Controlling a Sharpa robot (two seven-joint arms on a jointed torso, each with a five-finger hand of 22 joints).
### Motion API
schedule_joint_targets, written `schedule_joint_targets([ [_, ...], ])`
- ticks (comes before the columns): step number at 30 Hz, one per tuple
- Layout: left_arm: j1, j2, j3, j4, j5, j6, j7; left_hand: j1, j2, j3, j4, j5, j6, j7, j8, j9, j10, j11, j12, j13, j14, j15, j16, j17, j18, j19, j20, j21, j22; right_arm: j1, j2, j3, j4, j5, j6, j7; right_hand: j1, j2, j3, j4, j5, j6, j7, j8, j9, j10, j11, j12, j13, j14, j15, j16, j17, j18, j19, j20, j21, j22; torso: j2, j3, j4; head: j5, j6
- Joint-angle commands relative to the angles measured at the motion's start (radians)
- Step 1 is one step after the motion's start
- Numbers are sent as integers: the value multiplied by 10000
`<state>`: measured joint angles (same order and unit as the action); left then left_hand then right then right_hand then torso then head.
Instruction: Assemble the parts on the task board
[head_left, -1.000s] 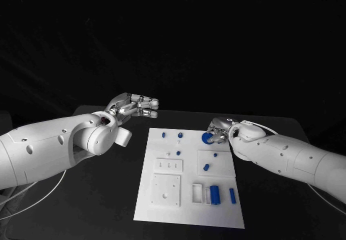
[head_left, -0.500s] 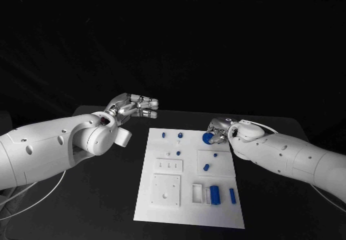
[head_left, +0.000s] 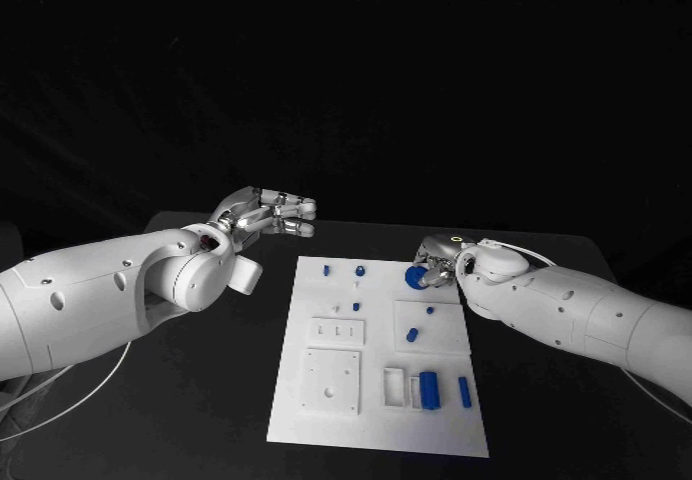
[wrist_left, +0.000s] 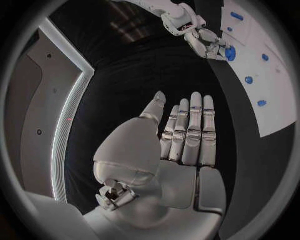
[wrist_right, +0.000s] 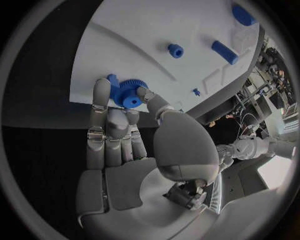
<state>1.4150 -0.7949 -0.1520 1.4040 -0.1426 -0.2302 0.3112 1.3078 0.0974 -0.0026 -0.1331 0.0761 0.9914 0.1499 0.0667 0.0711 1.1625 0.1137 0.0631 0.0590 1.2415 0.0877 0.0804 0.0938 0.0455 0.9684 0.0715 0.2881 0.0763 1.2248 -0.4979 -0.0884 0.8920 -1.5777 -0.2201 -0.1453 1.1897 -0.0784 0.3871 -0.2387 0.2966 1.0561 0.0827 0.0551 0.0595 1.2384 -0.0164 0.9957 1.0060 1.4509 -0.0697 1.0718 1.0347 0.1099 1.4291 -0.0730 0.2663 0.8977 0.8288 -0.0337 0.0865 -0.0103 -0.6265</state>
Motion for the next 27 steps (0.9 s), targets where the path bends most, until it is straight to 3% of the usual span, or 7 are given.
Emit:
schedule_joint_targets([
  [1,2,2,6,32,-14,112,70,-11,-98,3,40,-36,-28,9,-32,9,-29,6,-22,11,21,7,-43,9,-107,50,18,-55,12,-138,-11,-79,-25,-203,-102,-197,148,248,-16,119,-412,1790,-213,87,126,53,-100,46,9,4,-118,77,27,-28,16,-87,-77,-25,2,-7,1,18,6],
  [9,2,-13,6,35,-14,102,74,-11,-98,3,40,-36,-28,9,-32,9,-29,6,-22,11,21,7,-43,9,-107,50,18,-55,12,-135,18,-79,37,-582,-999,-380,350,229,-62,385,-1037,2137,-328,84,121,222,-162,74,101,19,-164,106,69,-112,146,-145,-232,-134,6,-9,7,28,18],
  [20,3,-41,6,51,-14,90,78,5,-107,7,36,-37,-24,9,-33,8,-28,5,-23,11,20,7,-44,9,-107,52,16,-57,12,-99,26,-78,213,-988,-1565,-613,457,57,5,652,-1280,2237,-372,82,114,308,-191,25,199,27,-182,108,77,-153,243,-169,-362,-188,6,-12,-1,100,32],
  [27,3,-63,6,55,-14,76,83,5,-107,7,36,-37,-24,9,-33,8,-28,5,-23,11,20,7,-44,9,-107,52,16,-57,12,20,-84,-76,772,-1174,-1744,-794,477,-36,70,753,-1305,2240,-378,79,109,319,-199,-9,209,23,-191,100,69,-165,259,-182,-394,-183,0,-6,-4,152,46],
])
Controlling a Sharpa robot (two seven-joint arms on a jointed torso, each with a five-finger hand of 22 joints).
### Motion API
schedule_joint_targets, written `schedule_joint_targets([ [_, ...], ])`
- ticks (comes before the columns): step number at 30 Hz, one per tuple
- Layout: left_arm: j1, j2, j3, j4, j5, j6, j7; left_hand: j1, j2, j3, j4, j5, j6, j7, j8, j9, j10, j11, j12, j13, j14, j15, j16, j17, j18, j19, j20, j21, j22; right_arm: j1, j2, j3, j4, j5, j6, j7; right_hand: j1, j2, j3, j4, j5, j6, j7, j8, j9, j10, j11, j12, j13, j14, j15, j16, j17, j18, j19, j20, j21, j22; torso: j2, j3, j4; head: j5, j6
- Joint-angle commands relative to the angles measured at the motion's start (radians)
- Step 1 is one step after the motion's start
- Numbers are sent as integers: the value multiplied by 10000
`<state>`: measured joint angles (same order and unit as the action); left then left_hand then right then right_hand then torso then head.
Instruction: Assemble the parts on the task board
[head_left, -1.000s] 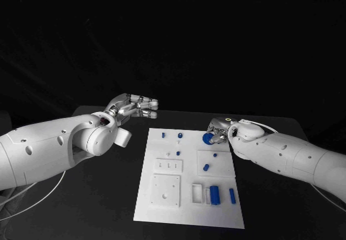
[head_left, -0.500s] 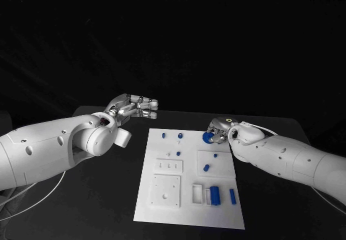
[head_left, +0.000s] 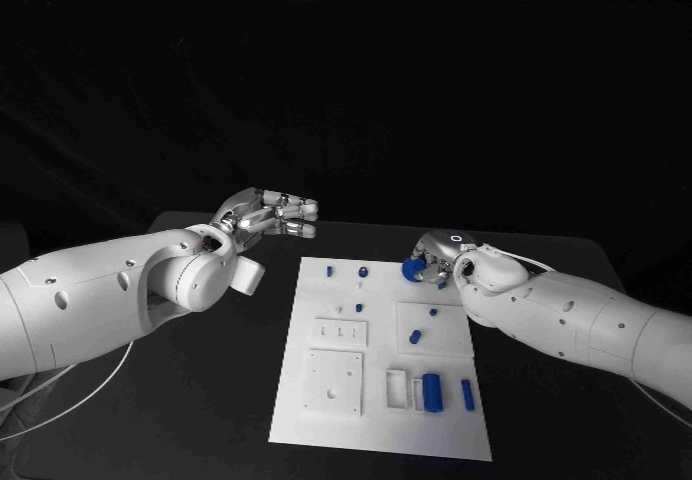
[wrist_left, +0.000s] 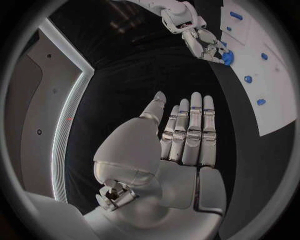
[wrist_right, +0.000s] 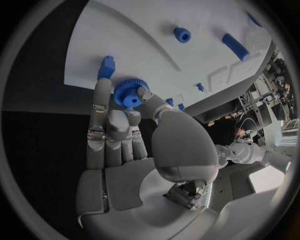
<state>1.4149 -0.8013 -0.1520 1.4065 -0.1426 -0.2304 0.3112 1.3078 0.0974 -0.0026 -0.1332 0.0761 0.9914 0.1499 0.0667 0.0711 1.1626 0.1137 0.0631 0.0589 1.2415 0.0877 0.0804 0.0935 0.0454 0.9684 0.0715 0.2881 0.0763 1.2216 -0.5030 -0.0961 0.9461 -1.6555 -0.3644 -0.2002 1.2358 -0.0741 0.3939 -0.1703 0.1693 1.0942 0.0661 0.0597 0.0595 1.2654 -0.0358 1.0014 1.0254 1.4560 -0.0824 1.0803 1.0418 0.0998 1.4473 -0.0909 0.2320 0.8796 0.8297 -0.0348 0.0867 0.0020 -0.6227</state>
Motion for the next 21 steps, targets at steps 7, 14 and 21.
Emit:
schedule_joint_targets([
  [7,5,9,6,10,-14,70,86,5,-107,7,37,-37,-24,9,-33,8,-28,5,-23,11,20,7,-44,11,-107,52,16,-57,12,260,-48,3,1084,-559,-326,-431,32,-137,68,138,-34,1849,-209,36,108,53,-3,-99,8,-27,-63,6,-12,-72,90,-8,-73,3,-11,0,-5,69,41],
  [14,5,41,6,-20,-14,69,86,5,-107,7,37,-37,-24,9,-33,8,-28,5,-23,11,20,7,-44,11,-107,52,16,-57,12,313,272,2,1367,-632,-198,-528,39,-163,89,162,-16,1840,-204,33,106,43,-2,-116,6,-29,-63,2,-15,-77,94,-13,-84,14,2,-5,18,163,94],
  [21,5,80,6,-29,-14,72,84,5,-107,7,37,-37,-24,9,-33,8,-28,5,-23,11,20,7,-44,11,-107,52,16,-57,12,294,783,-55,1279,-726,-33,-567,36,-176,92,169,29,1824,-199,34,105,28,2,-135,-3,-33,-63,-10,-25,-79,93,-16,-93,19,14,-3,25,192,131],
])
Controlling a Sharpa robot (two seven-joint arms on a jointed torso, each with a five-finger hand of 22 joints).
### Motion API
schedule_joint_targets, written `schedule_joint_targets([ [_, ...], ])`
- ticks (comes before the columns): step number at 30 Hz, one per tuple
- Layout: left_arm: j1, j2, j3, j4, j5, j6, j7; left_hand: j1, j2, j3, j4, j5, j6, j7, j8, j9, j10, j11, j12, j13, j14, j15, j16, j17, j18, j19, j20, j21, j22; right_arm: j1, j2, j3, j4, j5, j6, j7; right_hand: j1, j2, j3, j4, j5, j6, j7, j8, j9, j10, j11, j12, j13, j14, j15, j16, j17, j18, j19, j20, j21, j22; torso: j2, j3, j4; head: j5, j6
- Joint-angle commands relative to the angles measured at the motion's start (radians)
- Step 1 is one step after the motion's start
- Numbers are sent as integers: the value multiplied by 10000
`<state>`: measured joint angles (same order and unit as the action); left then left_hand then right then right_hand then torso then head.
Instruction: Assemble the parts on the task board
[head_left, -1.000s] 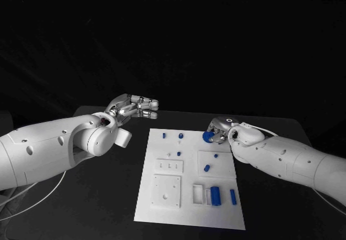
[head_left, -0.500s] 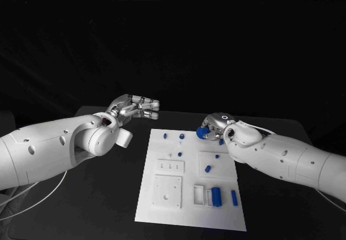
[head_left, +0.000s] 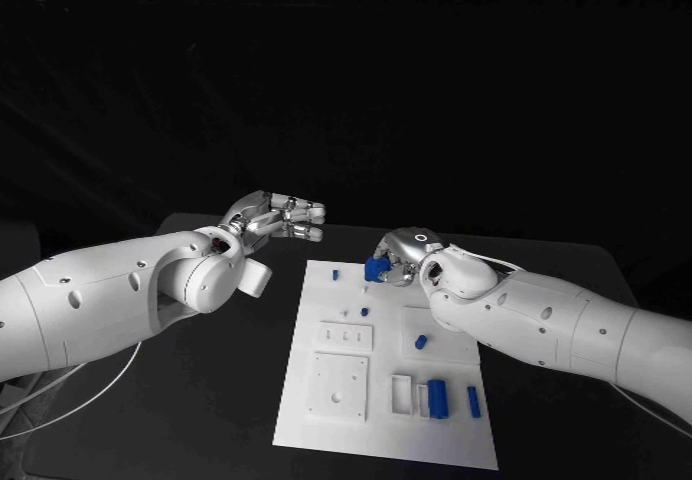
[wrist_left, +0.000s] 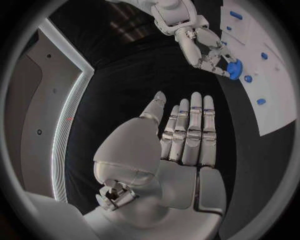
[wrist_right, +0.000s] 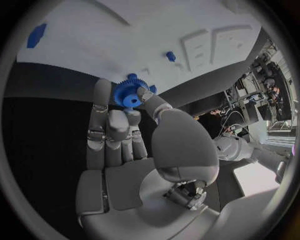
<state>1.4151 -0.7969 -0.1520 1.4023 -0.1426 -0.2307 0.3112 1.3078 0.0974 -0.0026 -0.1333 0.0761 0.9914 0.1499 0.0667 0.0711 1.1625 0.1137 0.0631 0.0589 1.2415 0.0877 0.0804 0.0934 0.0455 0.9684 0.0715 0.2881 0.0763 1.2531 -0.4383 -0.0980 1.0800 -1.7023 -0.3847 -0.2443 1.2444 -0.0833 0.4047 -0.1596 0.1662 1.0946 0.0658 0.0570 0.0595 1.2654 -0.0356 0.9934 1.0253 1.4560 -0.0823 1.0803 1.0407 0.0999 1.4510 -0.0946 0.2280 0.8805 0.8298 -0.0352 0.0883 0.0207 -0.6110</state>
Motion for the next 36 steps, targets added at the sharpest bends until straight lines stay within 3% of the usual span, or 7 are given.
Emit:
schedule_joint_targets([
  [1,4,46,6,11,-14,74,83,6,-107,8,38,-37,-24,9,-33,8,-28,5,-23,11,20,7,-44,13,-107,52,16,-57,13,-34,209,-60,-87,-274,207,-136,-51,-84,-16,64,67,1808,-193,59,104,13,0,-80,-22,-34,-64,-17,-21,-82,56,19,-57,10,16,5,11,-1,12],
  [7,4,96,6,10,-14,68,75,6,-107,8,38,-37,-24,9,-33,8,-28,5,-23,11,20,7,-44,13,-107,52,16,-57,13,-128,517,-181,-194,-386,409,-212,-61,-85,-29,69,84,1777,-187,60,104,-4,4,-111,-46,-39,-64,-43,-44,-90,55,15,-72,6,24,7,34,-6,5],
  [13,4,113,5,4,-14,69,71,6,-107,8,38,-37,-24,9,-33,8,-28,5,-23,11,20,7,-44,13,-107,52,16,-57,13,-184,663,-253,-187,-487,553,-334,-58,-85,-29,66,87,1767,-184,59,103,-10,4,-123,-56,-39,-61,-53,-54,-94,56,15,-77,6,14,10,3,60,-51],
  [19,4,121,5,7,-14,77,70,6,-107,8,38,-37,-24,9,-33,8,-28,5,-23,11,20,7,-44,13,-107,52,16,-57,13,-246,775,-283,-262,-531,624,-514,-60,-90,-26,57,118,1752,-178,61,105,-15,4,-135,-65,-37,-61,-67,-65,-98,64,9,-91,3,6,28,-22,80,-88],
  [36,4,149,5,-8,-14,94,59,8,-123,10,41,-38,-44,14,-34,7,-30,6,-22,12,21,7,-45,13,-109,57,17,-73,13,-371,1041,-321,-778,-526,597,-657,-77,-109,20,48,101,1666,-152,57,100,-50,16,-180,-106,-42,-58,-116,-108,-114,66,-2,-123,1,13,19,-9,120,-79],
])
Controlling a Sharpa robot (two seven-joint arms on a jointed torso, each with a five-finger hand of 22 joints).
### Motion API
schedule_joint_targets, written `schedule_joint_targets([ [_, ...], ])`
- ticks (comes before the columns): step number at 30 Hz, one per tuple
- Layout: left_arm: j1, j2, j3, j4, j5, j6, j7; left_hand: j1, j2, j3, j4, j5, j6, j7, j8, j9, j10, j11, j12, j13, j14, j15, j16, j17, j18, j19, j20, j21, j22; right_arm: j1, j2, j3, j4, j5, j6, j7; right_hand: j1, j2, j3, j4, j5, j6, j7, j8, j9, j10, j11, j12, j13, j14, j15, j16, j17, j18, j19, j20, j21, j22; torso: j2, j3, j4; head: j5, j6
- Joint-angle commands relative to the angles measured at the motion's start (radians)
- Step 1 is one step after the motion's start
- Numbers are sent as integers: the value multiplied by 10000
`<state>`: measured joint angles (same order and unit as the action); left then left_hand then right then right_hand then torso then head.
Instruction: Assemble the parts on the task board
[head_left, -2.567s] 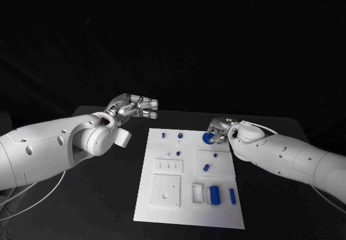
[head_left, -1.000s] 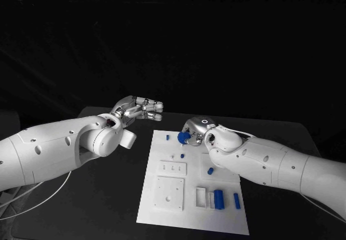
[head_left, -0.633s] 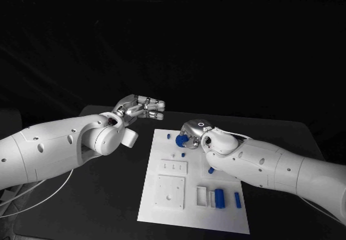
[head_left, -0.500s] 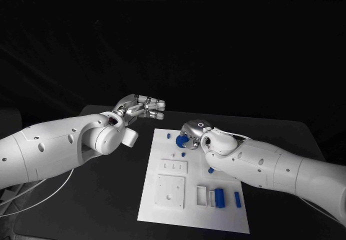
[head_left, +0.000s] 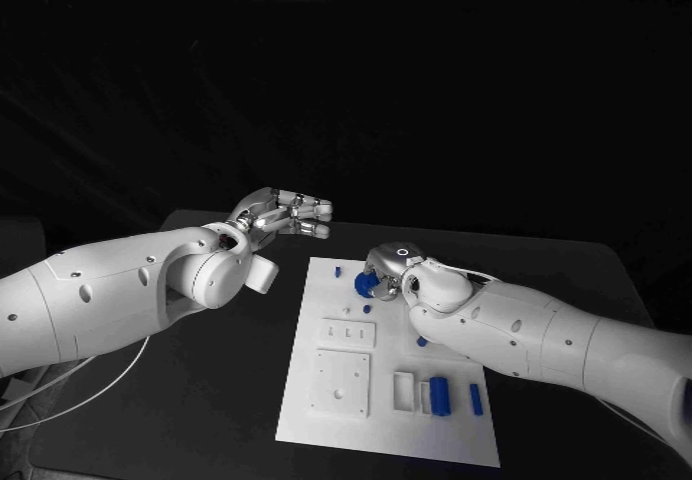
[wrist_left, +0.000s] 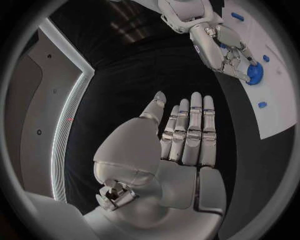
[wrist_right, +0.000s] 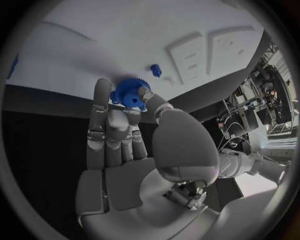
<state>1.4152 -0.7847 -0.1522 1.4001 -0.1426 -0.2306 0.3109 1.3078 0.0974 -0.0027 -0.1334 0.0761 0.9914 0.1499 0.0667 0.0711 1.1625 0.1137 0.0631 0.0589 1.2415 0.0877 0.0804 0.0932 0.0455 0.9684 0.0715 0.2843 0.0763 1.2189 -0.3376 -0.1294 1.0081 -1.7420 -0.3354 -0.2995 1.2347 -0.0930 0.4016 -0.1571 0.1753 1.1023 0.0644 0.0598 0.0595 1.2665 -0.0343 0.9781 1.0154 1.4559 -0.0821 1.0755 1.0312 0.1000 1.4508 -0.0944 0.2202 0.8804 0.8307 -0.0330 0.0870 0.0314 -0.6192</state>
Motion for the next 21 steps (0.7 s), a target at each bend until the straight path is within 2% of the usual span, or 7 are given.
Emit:
schedule_joint_targets([
  [1,3,30,6,15,-14,94,62,8,-123,11,42,-38,-44,14,-34,7,-30,6,-22,12,21,7,-45,15,-109,58,17,-34,13,-37,52,-8,-90,-122,104,-102,20,-12,51,23,11,1589,-138,30,100,-61,4,-28,-7,-41,-59,-68,-13,-115,69,-4,-46,2,4,-5,5,14,3],
  [17,3,44,6,16,-14,96,55,1,-128,5,51,-42,-45,13,-32,8,-33,8,-22,12,22,8,-44,15,-109,57,18,-38,13,-133,226,-13,-349,32,111,6,-64,-134,153,56,-28,1136,-11,22,73,-203,86,-228,-226,-62,-7,-244,-159,-85,52,46,-129,-36,-6,-8,-9,71,-34],
  [21,3,42,6,13,-14,92,56,1,-128,5,51,-42,-45,13,-32,8,-33,8,-22,12,22,8,-44,15,-109,57,18,-38,13,-138,245,-14,-326,81,106,41,-104,-196,127,82,-50,868,61,13,52,-238,124,-267,-277,-64,15,-286,-192,-75,55,64,-158,-60,-3,4,-21,96,-41],
])
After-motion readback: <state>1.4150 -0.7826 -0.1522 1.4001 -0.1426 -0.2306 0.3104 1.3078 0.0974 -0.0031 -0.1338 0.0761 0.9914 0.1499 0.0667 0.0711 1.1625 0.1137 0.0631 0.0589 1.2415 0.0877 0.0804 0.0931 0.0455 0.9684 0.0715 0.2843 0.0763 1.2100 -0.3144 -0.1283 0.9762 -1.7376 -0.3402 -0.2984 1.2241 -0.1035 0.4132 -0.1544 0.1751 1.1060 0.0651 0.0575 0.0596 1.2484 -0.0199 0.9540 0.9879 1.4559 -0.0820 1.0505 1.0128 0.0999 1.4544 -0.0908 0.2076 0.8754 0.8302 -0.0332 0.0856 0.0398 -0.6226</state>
